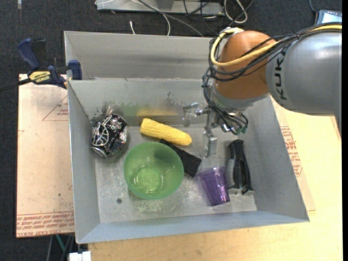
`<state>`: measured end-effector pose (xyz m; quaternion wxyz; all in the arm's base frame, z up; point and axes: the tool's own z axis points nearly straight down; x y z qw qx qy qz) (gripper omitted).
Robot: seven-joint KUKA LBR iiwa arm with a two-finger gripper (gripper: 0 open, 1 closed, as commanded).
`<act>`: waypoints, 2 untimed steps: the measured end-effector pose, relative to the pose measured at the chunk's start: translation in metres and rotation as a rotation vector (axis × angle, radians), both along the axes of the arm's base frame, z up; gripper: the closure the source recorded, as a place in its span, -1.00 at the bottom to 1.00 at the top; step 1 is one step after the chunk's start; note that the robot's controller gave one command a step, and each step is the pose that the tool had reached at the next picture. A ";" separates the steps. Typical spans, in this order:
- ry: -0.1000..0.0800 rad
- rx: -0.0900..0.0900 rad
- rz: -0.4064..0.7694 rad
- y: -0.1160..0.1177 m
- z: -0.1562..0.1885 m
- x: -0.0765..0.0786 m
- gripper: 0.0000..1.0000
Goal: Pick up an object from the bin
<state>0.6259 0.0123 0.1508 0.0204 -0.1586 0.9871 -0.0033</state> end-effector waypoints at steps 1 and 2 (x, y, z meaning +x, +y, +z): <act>0.008 0.009 -0.178 0.006 -0.014 -0.013 -1.00; 0.011 0.008 -0.086 0.042 -0.078 0.026 -1.00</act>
Offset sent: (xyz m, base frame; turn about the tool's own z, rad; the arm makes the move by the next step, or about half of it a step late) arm 0.0237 0.0414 -0.0808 0.0855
